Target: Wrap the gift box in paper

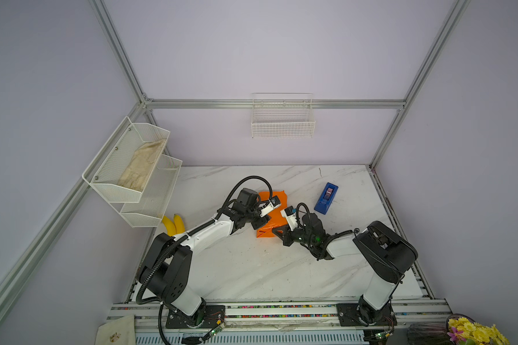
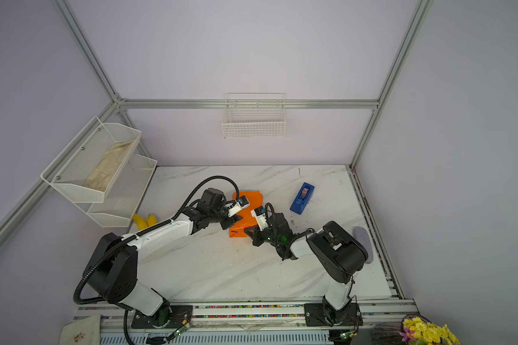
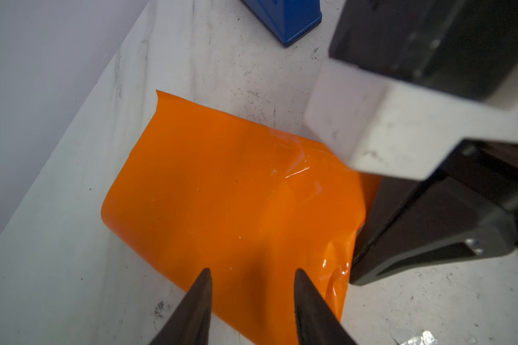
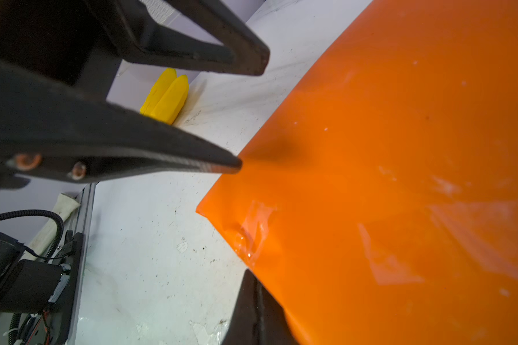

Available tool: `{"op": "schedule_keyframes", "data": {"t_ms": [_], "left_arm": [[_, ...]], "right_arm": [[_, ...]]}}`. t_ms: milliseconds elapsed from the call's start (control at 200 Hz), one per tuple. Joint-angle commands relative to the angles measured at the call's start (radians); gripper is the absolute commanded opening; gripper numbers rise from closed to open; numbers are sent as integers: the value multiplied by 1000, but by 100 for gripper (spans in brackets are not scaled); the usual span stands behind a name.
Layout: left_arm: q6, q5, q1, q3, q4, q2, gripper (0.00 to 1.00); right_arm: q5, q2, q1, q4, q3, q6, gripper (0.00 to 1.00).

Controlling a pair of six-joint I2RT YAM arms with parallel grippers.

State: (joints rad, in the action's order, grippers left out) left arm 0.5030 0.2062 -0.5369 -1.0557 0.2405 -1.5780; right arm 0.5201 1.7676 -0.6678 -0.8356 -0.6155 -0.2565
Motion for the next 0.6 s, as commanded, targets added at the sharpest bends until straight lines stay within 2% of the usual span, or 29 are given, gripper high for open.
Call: {"op": "schedule_keyframes", "data": {"t_ms": [0, 170, 270, 435, 595], "left_arm": [[-24, 56, 3, -57, -17, -21, 47], [-17, 52, 4, -64, -11, -59, 58], [6, 44, 2, -55, 5, -72, 58], [17, -61, 3, -38, 7, -95, 54], [8, -132, 3, -54, 12, -131, 54]], "right_arm": [[10, 14, -4, -12, -18, 17, 0], [8, 16, -4, -9, -20, 17, 0], [6, 20, -4, -8, -22, 14, 0], [6, 20, -4, -5, -20, 13, 0], [7, 17, -4, 1, -21, 11, 0]]}}
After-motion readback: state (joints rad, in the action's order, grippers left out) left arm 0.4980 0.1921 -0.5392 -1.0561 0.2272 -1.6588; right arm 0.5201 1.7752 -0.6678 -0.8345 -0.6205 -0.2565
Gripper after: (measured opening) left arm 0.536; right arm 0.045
